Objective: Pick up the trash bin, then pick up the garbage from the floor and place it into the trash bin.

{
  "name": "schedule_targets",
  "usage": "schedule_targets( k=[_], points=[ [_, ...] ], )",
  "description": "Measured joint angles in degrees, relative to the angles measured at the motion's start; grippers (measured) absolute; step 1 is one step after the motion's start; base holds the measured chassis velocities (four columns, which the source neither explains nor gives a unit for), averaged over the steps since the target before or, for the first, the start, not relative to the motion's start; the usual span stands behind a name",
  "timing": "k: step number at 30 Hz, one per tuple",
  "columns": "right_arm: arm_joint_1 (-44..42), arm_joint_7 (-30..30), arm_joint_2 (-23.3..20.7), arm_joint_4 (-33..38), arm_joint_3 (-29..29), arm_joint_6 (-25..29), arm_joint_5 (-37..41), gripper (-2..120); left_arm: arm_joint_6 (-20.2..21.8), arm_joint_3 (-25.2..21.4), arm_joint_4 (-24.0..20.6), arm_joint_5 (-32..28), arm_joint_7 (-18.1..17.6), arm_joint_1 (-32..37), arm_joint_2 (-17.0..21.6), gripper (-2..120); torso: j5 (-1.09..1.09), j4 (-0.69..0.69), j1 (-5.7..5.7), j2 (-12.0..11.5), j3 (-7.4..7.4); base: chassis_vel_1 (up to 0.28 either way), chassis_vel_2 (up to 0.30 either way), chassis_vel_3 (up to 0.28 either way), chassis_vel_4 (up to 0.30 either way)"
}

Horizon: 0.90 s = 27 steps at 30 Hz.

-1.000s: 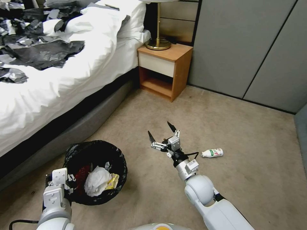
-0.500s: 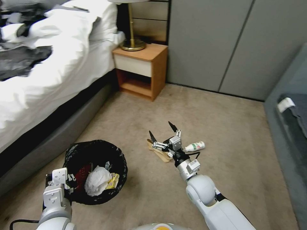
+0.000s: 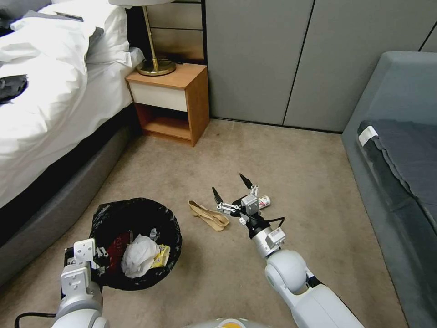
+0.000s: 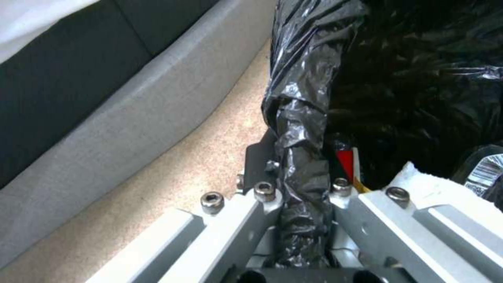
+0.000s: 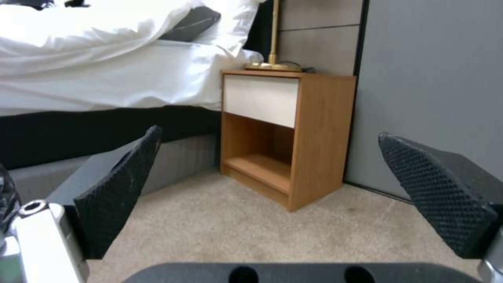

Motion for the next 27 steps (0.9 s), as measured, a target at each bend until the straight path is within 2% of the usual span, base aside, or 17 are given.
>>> schedule_targets(
  k=[20, 27],
  points=[
    [0.37, -1.00, 0.39, -0.02, -0.19, 0.91, 2.36, 100, -0.19, -0.10, -0.03, 0.00, -0.10, 0.06, -0.07, 0, 0.00, 0.00, 0.00, 0.00, 0.00, 0.000, 0.000, 0.000, 0.000],
    [0.55, -1.26, 0.32, -0.03, -0.09, 0.96, 2.54, 100, -0.27, -0.15, -0.04, 0.01, -0.10, 0.07, -0.03, 0, 0.00, -0.01, 0.00, 0.00, 0.00, -0.086, 0.068, 0.077, -0.074]
  ],
)
